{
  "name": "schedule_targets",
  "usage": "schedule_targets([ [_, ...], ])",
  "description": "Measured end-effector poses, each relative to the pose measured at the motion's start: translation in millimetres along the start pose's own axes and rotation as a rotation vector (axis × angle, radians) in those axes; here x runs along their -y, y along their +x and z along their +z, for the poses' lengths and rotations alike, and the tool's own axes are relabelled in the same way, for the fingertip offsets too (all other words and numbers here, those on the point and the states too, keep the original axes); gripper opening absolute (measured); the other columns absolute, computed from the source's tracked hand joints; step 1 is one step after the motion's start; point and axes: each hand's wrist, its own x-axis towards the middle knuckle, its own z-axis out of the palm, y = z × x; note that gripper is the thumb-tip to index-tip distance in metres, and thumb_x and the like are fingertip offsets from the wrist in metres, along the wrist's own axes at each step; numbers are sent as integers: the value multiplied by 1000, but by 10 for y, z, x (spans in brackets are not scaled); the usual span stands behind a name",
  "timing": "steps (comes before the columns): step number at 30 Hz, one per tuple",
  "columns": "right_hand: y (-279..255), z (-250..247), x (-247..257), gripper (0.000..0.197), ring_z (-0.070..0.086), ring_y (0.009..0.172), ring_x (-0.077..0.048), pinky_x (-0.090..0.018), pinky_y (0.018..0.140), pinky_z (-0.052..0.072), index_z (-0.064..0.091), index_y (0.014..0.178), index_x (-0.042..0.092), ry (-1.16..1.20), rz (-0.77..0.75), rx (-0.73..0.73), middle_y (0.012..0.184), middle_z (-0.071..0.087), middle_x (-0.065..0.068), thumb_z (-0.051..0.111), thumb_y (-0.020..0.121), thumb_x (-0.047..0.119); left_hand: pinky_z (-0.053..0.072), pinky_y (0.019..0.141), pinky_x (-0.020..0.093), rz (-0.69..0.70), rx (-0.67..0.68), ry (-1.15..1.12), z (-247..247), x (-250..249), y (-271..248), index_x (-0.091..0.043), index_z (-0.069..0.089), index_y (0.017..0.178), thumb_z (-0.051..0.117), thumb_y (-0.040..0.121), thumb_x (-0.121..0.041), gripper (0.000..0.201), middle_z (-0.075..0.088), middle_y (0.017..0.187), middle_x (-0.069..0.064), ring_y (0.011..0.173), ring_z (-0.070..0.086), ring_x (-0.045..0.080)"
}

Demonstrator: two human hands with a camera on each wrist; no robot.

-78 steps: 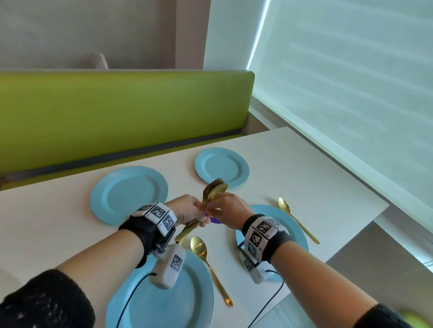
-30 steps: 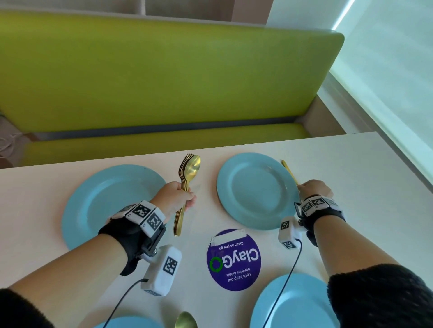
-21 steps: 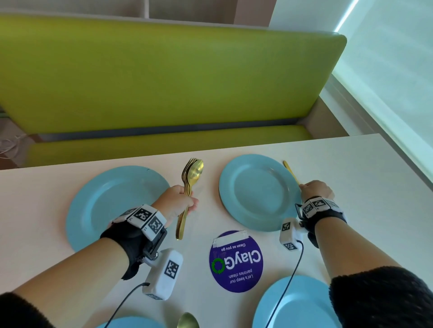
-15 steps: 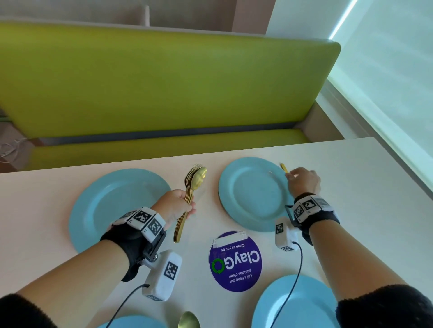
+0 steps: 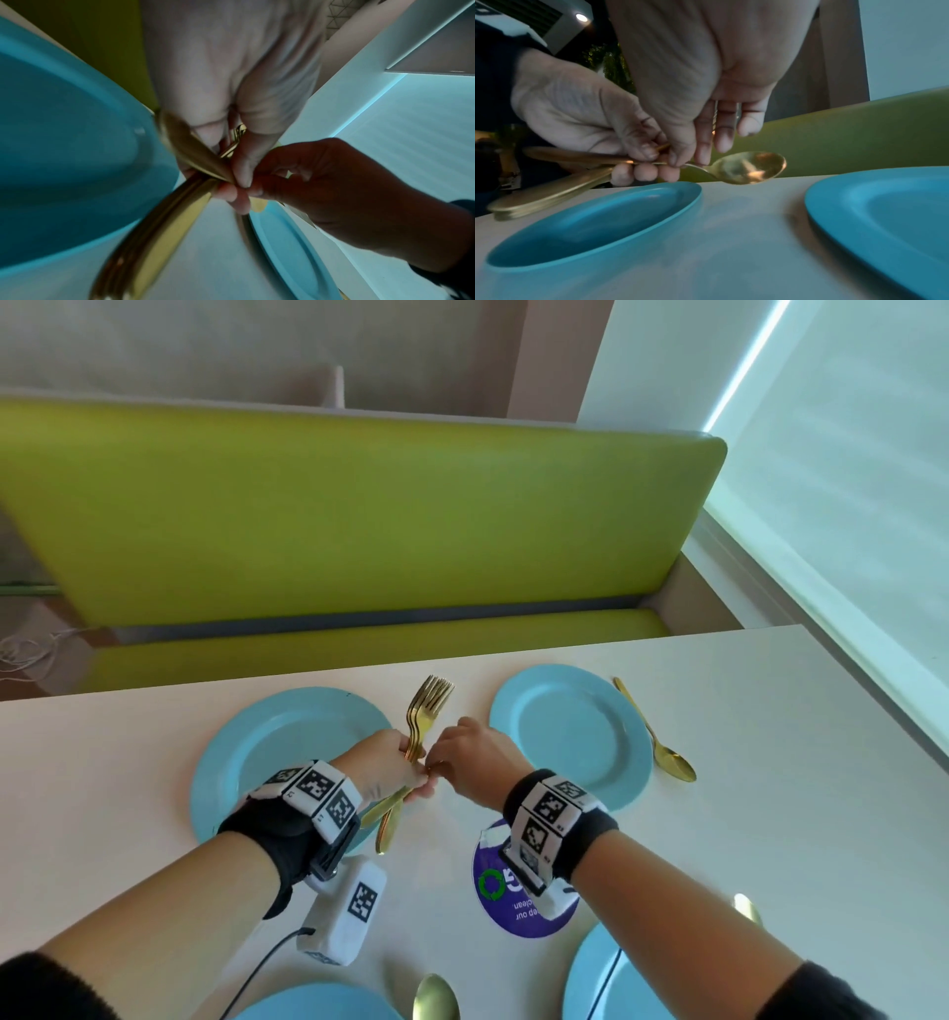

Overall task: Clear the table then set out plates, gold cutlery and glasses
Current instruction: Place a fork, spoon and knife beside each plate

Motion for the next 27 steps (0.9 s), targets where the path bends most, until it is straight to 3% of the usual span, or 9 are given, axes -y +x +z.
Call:
schedule_targets([
  [6,61,-30,59,21,50,105,-24,-31,69,39,72,102,15,21,82,45,107,64,-7,53,92,20,47,63,29,10,-51,-39,-185,47,-57,-7,51,84,54,89,2,11,65,84,17,71,67,23],
  [11,149,-29,-32,24,58,104,-26,-32,77,48,71,101,16,79,397,72,108,64,-6,48,93,15,46,59,27,11,-311,-43,-489,96,-39,-6,50,90,50,93,-4,4,65,79,9,73,65,24],
  [13,207,-6,-39,25,60,103,-28,-33,80,50,69,106,13,118,533,105,111,65,-8,48,94,18,43,56,25,2,-344,-92,-588,123,-50,-7,47,84,48,93,-2,11,62,78,9,67,61,19],
  [17,372,132,2,36,60,111,-26,-31,89,50,63,117,7,141,651,208,121,64,-9,44,96,29,41,55,25,-24,-344,-198,-687,168,-72,-8,45,78,44,94,1,19,59,77,11,65,58,18],
  [19,442,222,17,34,60,111,-25,-27,83,48,64,115,6,177,702,265,119,64,-9,47,93,26,42,57,25,-36,-334,-236,-701,197,-80,-7,45,79,44,94,2,18,60,78,11,66,58,18],
  [21,500,307,64,29,61,107,-24,-23,69,46,65,108,5,329,794,256,110,65,-8,51,90,23,43,59,25,-45,-319,-267,-706,226,-95,-8,46,81,44,93,3,16,60,79,11,66,60,17],
  [23,562,376,101,21,61,79,-21,-21,47,35,59,78,6,352,842,247,79,59,-3,51,88,21,44,59,25,-50,-307,-282,-708,244,-111,-9,46,83,45,93,2,16,61,82,10,67,61,16],
  [25,610,432,133,27,53,61,-18,-22,42,28,45,62,11,345,898,223,63,48,0,52,86,21,45,60,24,-53,-305,-286,-712,257,-122,-10,46,84,45,93,2,15,62,83,9,67,61,16],
  [27,653,465,161,26,56,65,-20,-23,44,34,46,60,12,377,920,178,60,50,0,56,83,22,45,59,24,-54,-304,-292,-715,269,-139,-10,46,84,45,93,2,15,62,83,9,67,61,15],
])
